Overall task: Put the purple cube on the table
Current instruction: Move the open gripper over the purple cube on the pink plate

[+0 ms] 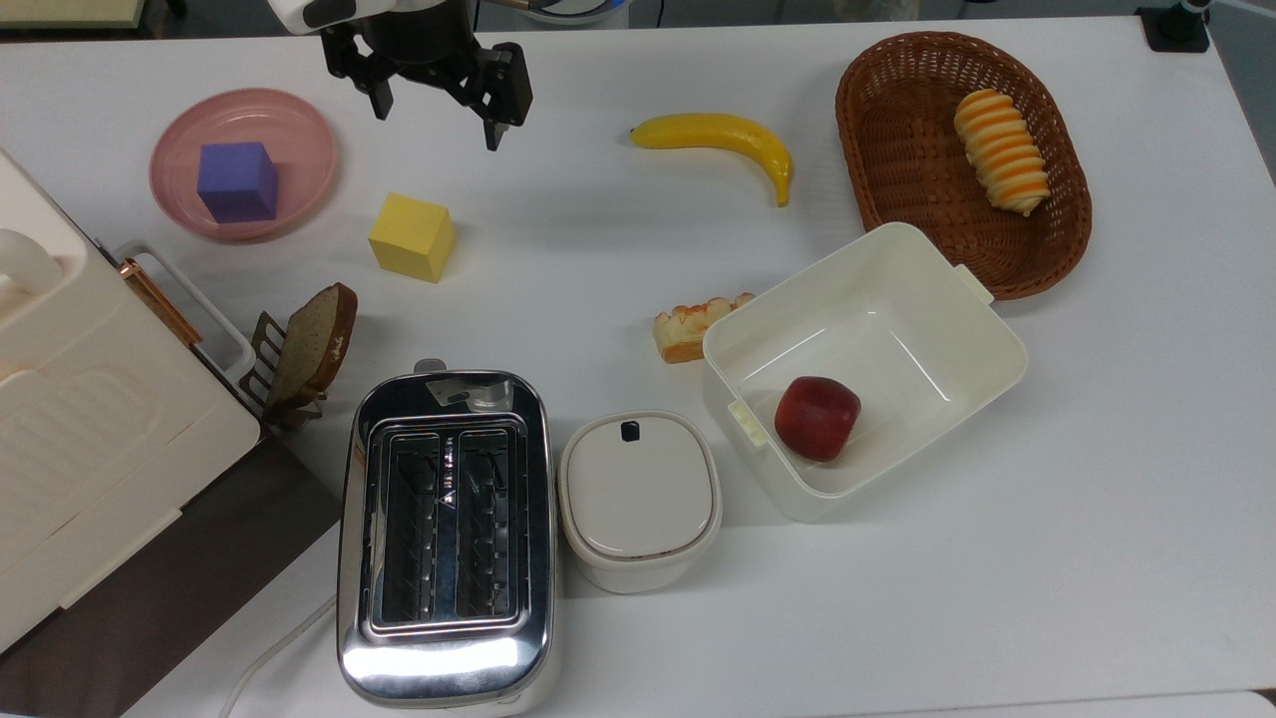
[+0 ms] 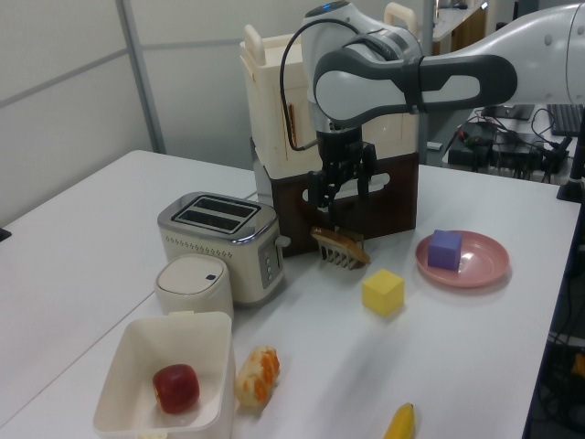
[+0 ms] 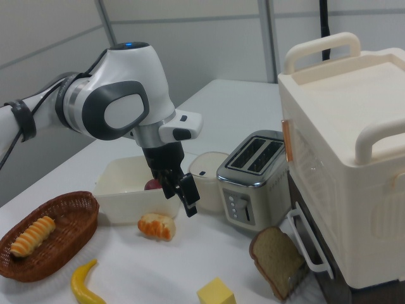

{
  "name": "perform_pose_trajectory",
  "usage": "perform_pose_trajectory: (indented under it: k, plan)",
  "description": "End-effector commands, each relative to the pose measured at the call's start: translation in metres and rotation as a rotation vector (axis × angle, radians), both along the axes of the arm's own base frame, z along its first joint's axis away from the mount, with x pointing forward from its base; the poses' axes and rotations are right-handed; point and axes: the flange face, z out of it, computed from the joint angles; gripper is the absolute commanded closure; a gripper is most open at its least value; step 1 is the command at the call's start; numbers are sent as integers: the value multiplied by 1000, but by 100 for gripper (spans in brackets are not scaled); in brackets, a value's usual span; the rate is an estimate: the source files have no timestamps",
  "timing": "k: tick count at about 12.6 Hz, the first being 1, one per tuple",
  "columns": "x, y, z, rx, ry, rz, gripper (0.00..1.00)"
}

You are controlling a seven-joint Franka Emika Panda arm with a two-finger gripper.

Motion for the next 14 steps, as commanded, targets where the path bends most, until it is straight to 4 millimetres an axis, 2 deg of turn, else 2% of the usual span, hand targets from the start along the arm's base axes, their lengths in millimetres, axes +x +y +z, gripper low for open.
perform_pose_trajectory:
  k: [1, 5, 6, 8, 9, 12, 13, 14]
  plan:
    - [-3, -5, 4, 7, 6, -30, 0]
    - [-5, -6, 3, 8, 21, -25, 0]
    - [-7, -14, 2, 7, 27, -25, 0]
    - [-15, -65, -8, 10, 64, 19, 0]
    - [-26, -95, -23, 34, 99, 80, 0]
    - [-51, -159, -46, 57, 145, 148, 0]
    - [-57, -174, -52, 61, 154, 166, 0]
    - [-66, -196, -67, 59, 152, 197, 0]
